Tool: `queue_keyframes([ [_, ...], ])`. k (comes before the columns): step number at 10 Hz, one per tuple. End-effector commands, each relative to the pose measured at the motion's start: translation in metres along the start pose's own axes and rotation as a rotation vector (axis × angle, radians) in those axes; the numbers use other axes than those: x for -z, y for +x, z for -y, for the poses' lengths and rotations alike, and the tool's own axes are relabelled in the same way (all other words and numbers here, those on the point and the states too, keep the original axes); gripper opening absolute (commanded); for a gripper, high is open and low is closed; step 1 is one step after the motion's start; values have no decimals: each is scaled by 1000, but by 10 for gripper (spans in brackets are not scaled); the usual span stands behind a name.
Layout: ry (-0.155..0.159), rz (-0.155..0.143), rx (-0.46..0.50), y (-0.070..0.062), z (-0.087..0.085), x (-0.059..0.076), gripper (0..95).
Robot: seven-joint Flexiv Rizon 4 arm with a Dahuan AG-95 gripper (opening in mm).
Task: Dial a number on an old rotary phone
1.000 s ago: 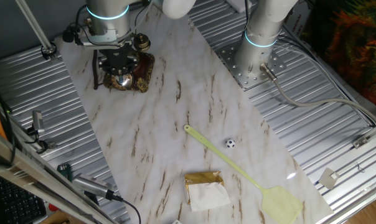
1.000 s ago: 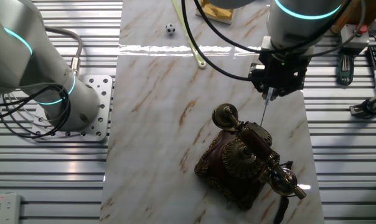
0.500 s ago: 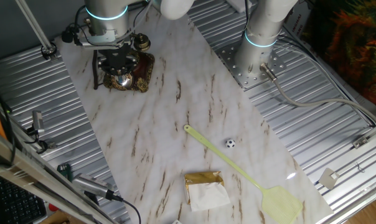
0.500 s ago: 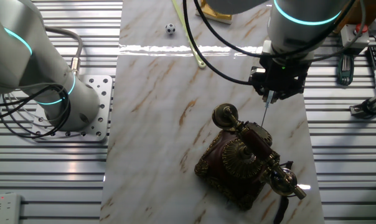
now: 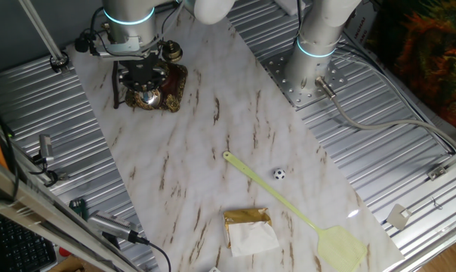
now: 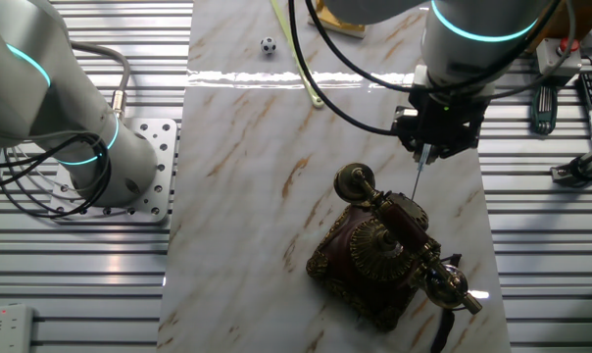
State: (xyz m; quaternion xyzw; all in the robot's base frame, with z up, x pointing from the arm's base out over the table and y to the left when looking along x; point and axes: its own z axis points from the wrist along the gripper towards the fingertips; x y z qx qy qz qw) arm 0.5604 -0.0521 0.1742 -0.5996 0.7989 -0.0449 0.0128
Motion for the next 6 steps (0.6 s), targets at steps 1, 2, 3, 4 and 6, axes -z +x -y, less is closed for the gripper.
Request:
queue_keyframes([
  [1, -1, -1, 2, 0, 0, 0, 0],
  [2, -1, -1, 2, 1, 0, 0, 0],
  [3, -1, 1, 3, 2, -1, 1, 0],
  [4, 0, 0, 4, 3, -1, 1, 0],
  [6, -1, 1, 0, 4, -1, 0, 0],
])
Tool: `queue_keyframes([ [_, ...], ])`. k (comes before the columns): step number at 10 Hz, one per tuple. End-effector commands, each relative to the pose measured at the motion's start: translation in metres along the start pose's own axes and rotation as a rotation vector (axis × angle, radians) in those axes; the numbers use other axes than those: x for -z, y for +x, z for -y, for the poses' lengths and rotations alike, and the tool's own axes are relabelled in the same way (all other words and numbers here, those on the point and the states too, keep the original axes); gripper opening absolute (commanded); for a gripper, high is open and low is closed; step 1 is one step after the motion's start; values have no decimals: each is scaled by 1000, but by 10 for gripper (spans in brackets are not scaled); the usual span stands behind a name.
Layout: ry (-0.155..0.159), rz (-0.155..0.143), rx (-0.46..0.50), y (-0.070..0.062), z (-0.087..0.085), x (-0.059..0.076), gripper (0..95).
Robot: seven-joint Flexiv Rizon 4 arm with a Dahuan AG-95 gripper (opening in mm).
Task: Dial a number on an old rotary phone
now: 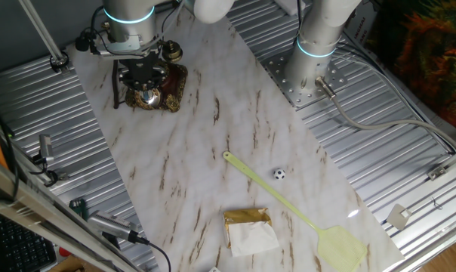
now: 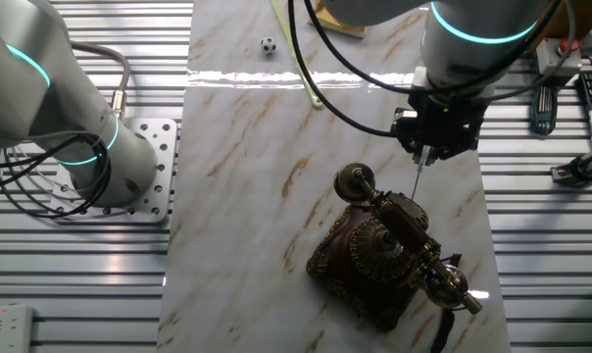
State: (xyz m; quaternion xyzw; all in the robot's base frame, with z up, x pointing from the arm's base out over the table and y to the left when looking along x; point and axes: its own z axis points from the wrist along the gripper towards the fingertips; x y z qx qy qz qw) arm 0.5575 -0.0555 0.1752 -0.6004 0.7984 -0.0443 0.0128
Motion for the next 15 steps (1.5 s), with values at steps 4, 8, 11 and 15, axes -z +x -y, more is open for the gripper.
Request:
queue_keyframes([
  [4, -1, 8, -6, 1, 1, -3, 0],
  [8, -3, 15, -14, 1, 0, -3, 0],
  [11, -5, 20, -17, 2, 0, -3, 0],
  [15, -6, 24, -16, 3, -1, -2, 0],
])
